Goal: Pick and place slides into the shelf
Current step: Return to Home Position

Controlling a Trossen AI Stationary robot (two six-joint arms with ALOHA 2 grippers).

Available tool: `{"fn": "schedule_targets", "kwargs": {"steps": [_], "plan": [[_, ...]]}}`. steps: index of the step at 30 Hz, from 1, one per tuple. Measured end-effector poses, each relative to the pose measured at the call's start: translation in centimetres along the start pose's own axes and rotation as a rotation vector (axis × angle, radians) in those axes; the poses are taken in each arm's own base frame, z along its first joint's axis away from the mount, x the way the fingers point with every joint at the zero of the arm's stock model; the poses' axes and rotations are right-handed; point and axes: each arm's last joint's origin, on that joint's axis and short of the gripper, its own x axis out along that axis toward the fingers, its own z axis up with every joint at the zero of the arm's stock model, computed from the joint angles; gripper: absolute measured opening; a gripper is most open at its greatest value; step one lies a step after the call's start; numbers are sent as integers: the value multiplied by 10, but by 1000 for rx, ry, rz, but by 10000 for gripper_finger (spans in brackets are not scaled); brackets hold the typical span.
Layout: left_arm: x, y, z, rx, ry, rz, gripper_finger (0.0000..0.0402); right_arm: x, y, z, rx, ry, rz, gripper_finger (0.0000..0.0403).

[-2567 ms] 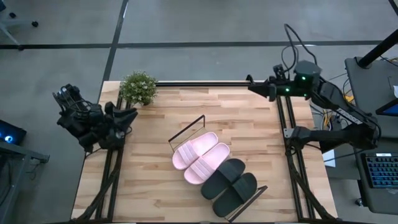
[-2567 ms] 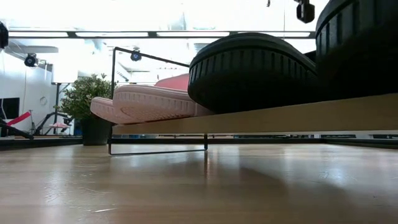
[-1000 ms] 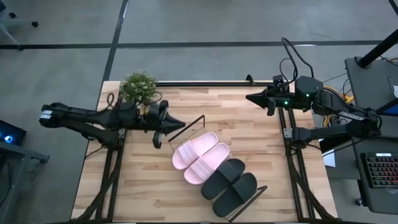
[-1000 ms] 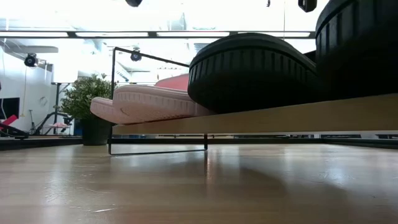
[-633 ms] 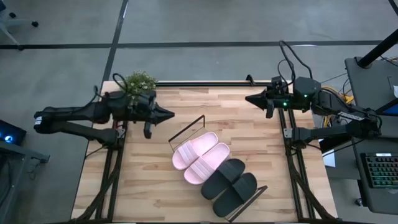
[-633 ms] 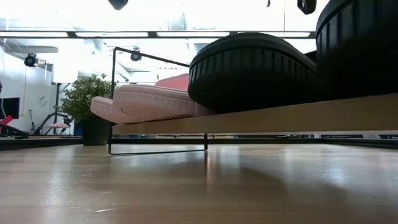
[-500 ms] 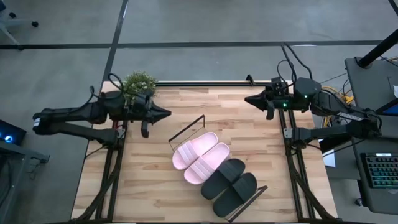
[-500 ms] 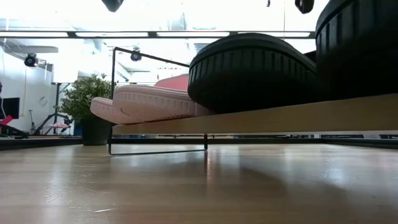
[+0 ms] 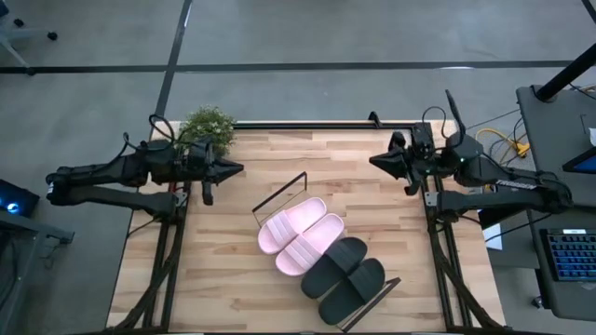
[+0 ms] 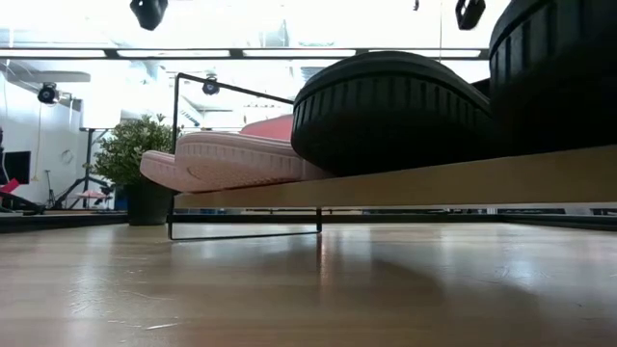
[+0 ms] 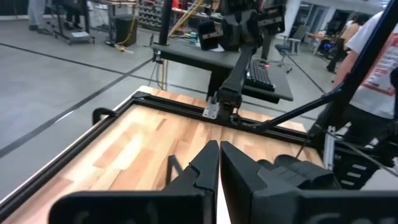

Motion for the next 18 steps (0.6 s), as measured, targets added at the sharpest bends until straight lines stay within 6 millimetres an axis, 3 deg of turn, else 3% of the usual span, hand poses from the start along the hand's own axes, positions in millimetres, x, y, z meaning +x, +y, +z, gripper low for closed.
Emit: {"fn": "schedule_targets", "kwargs": {"steps": [11, 18], "plan": [[-8, 11, -44, -54, -5, 54, 0, -23, -17, -34, -33, -44, -179, 8], [-16, 17, -66, -60, -34, 69, 0, -39, -26, -59, -14, -45, -198, 8]]}}
